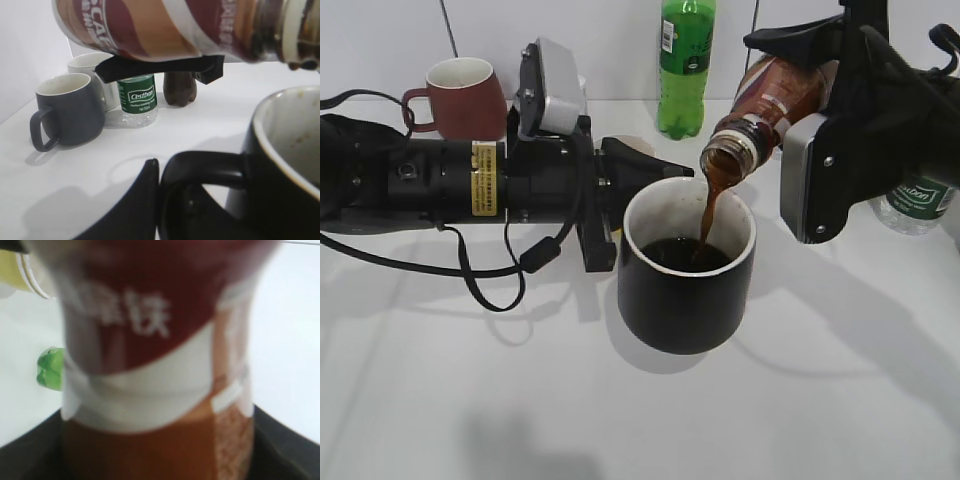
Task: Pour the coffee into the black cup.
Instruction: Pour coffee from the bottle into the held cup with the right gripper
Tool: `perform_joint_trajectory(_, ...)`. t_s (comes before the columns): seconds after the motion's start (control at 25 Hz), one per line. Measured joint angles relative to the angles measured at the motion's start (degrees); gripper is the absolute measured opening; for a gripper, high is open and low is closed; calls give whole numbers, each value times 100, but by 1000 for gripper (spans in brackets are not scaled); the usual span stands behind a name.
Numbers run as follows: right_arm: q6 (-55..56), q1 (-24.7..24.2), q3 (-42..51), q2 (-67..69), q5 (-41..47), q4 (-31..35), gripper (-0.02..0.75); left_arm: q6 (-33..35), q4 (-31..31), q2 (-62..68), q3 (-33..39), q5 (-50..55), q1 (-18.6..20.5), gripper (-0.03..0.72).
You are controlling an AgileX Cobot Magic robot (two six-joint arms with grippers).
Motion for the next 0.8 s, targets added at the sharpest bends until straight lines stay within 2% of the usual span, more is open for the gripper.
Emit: perform_joint_trajectory(0.8,-145,0,0,0,-3,0,527,0,18,0,0,0,0,45)
